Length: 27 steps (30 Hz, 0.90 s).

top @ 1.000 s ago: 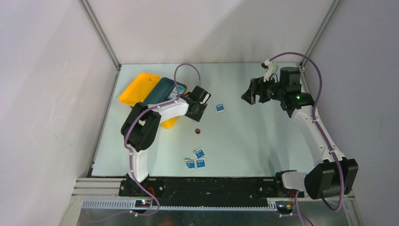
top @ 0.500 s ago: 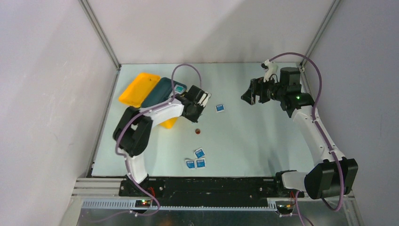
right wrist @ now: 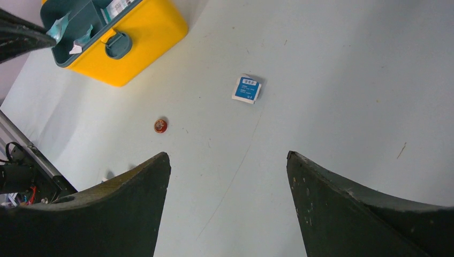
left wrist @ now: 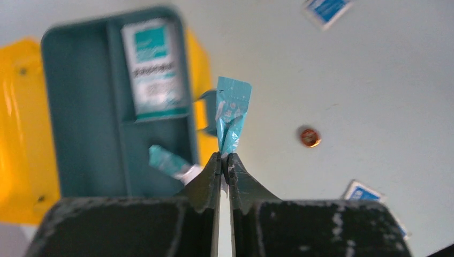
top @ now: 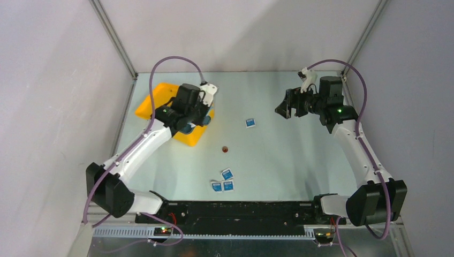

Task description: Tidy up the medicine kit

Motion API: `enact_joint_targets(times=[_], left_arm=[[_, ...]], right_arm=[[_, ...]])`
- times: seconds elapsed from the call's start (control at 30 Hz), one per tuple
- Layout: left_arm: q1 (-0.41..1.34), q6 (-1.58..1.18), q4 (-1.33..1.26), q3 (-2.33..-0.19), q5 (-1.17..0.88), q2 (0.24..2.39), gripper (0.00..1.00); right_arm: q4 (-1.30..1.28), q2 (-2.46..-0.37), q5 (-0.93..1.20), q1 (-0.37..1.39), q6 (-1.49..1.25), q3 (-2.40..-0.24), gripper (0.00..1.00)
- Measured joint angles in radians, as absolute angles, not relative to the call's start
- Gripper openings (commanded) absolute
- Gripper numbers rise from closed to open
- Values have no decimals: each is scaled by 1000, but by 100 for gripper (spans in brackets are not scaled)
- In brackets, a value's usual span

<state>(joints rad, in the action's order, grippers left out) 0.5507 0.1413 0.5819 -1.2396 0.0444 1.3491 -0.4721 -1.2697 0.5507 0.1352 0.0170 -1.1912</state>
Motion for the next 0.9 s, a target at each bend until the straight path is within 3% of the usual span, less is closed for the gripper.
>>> enact_joint_targets(times=[0.2, 0.5, 0.9], left_arm=[[410, 142, 667, -1240, 72, 1409, 10], [390, 141, 673, -1254, 44, 1520, 17], [364, 137, 654, -1264, 22, 1531, 12]], right_arm=[[-472, -1270, 551, 133, 17, -1191, 83], [-473, -1269, 552, 133, 18, -1191, 83], [-474, -1269, 558, 131, 18, -1191, 83]])
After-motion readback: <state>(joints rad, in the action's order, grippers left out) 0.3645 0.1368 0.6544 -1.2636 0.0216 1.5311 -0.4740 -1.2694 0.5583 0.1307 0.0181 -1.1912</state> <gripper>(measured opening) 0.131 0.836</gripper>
